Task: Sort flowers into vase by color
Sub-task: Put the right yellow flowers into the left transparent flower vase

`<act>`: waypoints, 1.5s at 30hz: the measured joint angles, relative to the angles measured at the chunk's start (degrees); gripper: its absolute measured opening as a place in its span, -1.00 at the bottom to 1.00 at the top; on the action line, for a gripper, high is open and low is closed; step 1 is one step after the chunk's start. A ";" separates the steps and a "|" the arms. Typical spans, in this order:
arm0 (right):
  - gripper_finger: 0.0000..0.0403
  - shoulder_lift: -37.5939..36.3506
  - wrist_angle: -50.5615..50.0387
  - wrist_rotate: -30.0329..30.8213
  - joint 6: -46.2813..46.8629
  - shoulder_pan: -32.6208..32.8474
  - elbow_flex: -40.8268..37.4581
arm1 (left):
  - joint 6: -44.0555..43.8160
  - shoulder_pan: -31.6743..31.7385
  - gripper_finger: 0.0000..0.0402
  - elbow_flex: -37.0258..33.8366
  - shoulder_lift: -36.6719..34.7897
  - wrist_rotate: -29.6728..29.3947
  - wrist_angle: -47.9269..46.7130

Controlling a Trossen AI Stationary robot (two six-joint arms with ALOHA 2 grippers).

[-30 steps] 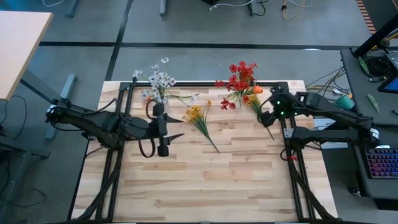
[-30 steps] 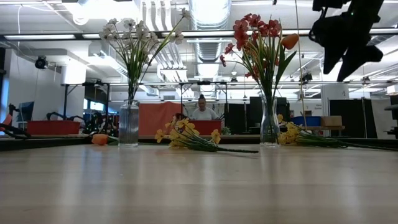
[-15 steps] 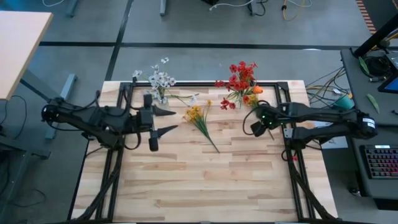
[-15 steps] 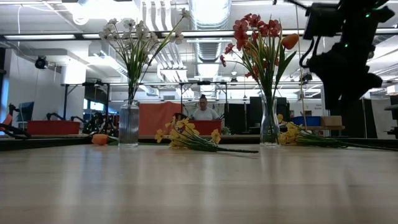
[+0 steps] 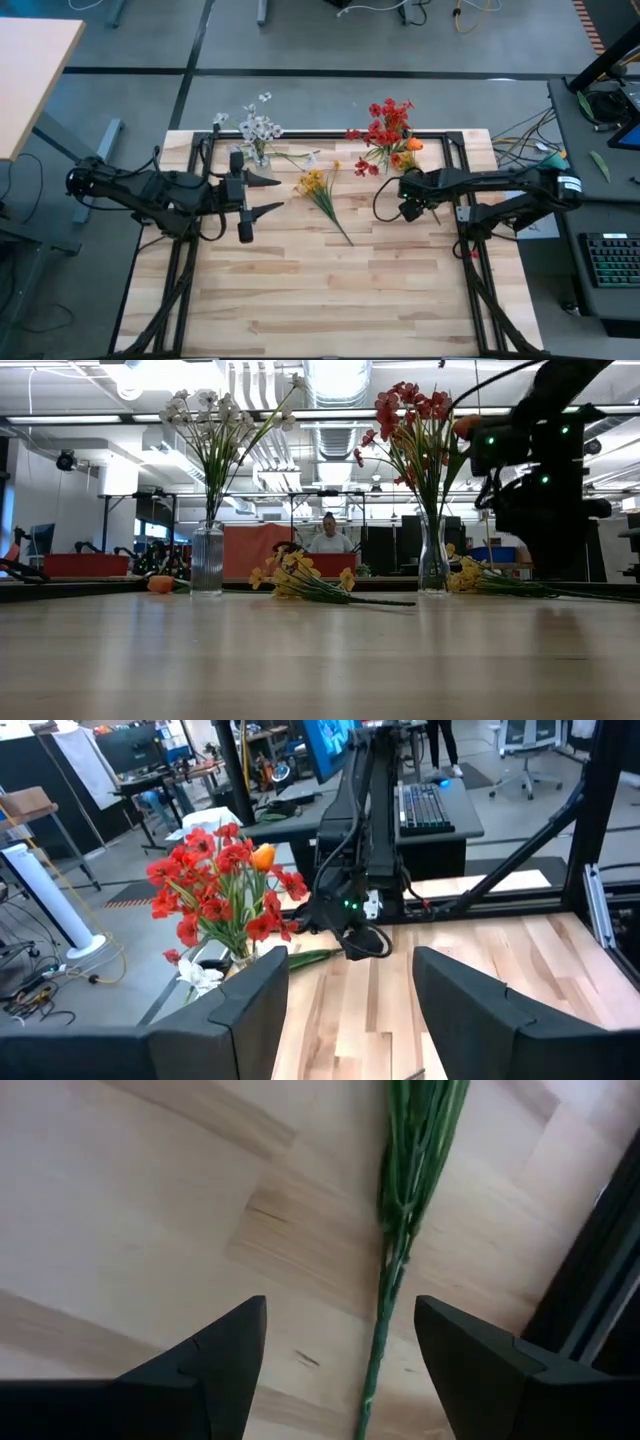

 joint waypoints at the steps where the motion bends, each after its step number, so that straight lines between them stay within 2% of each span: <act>1: 0.22 1.03 0.32 0.01 0.00 0.00 0.00 | 0.00 0.00 -0.01 -0.01 0.13 0.02 -0.13; 8: 0.22 8.19 2.94 1.47 -0.04 -0.13 0.02 | 0.00 0.00 -0.01 -0.01 0.79 0.00 -0.20; 12: 0.14 10.61 2.76 1.67 0.22 -0.11 0.31 | 0.00 0.00 -0.01 -0.01 0.86 0.02 -0.23; 16: -0.05 11.40 2.95 0.82 0.22 -0.11 0.31 | 0.00 0.00 -0.01 -0.01 0.89 0.00 -0.25; 23: -0.58 10.27 2.60 1.02 -0.03 -0.38 0.03 | 0.00 0.00 -0.01 -0.01 0.89 0.02 -0.26; 26: -0.70 9.68 0.30 1.70 1.18 -0.51 0.45 | 0.00 0.00 -0.01 -0.01 0.89 0.02 -0.27; 30: -0.67 9.91 -4.73 4.37 2.09 -0.54 2.60 | -0.02 0.00 -0.01 -0.01 0.89 0.02 -0.31; 40: -0.30 10.11 -4.06 4.45 1.50 -1.60 3.81 | -0.02 0.00 -0.01 -0.23 0.91 0.02 -0.44; 45: -0.21 10.11 -3.92 4.36 0.77 -3.16 3.76 | -0.02 0.00 -0.01 -0.26 0.91 0.02 -1.27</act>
